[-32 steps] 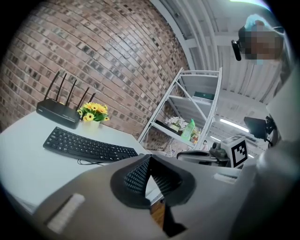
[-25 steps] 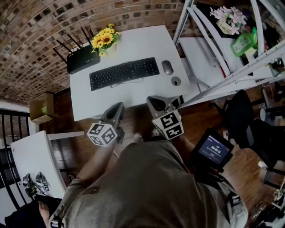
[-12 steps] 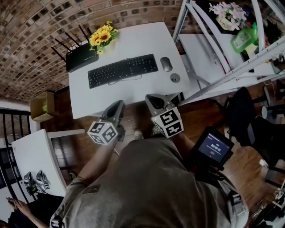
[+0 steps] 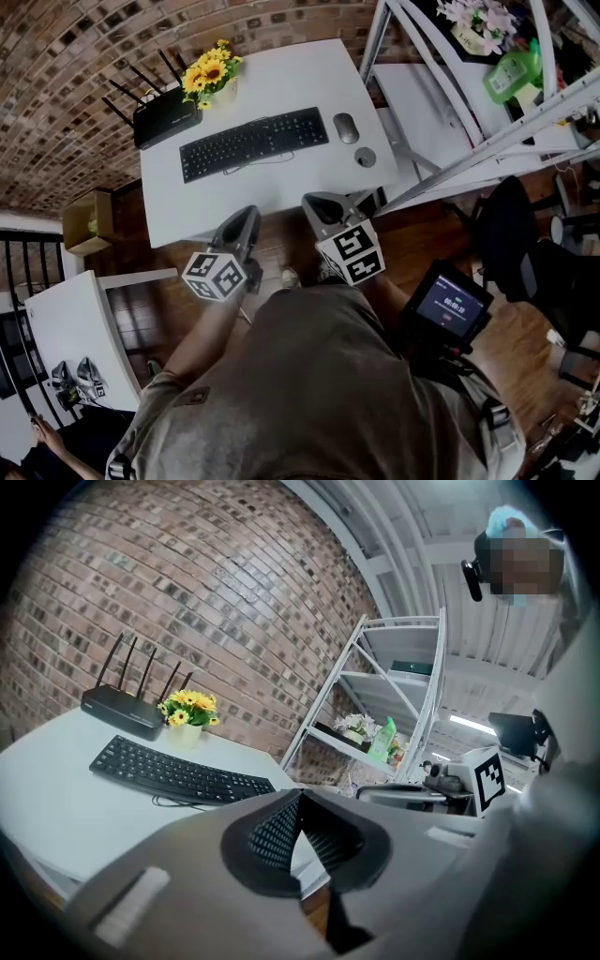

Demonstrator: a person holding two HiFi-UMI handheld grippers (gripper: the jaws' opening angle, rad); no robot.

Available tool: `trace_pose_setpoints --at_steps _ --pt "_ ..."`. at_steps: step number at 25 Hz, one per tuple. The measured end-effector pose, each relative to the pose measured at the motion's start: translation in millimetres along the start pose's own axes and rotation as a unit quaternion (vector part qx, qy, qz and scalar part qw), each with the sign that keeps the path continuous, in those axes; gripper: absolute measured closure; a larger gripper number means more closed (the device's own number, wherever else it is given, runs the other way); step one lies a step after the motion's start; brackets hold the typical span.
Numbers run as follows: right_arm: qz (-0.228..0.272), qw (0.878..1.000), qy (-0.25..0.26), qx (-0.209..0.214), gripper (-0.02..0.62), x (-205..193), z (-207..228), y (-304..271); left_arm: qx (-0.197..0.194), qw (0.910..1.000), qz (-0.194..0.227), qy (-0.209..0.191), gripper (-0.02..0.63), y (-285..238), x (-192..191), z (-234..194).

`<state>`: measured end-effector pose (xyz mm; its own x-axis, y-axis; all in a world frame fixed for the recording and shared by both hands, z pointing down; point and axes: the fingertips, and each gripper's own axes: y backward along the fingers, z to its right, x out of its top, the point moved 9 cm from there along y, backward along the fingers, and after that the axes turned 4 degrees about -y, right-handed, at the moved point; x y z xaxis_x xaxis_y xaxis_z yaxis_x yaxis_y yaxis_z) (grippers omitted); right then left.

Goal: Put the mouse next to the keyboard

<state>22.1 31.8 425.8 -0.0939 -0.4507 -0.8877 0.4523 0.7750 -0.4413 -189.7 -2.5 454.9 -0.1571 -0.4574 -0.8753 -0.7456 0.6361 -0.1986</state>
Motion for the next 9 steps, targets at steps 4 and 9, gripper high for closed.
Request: trace_pose_setpoints --at_steps 4,9 --pt "0.002 1.0 0.002 0.001 0.581 -0.6 -0.3 -0.6 -0.002 1.0 -0.001 -0.001 0.606 -0.5 -0.7 0.7" --pt "0.003 1.0 0.003 0.001 0.581 1.4 0.2 1.4 -0.002 1.0 -0.003 -0.004 0.604 -0.4 0.5 1.9"
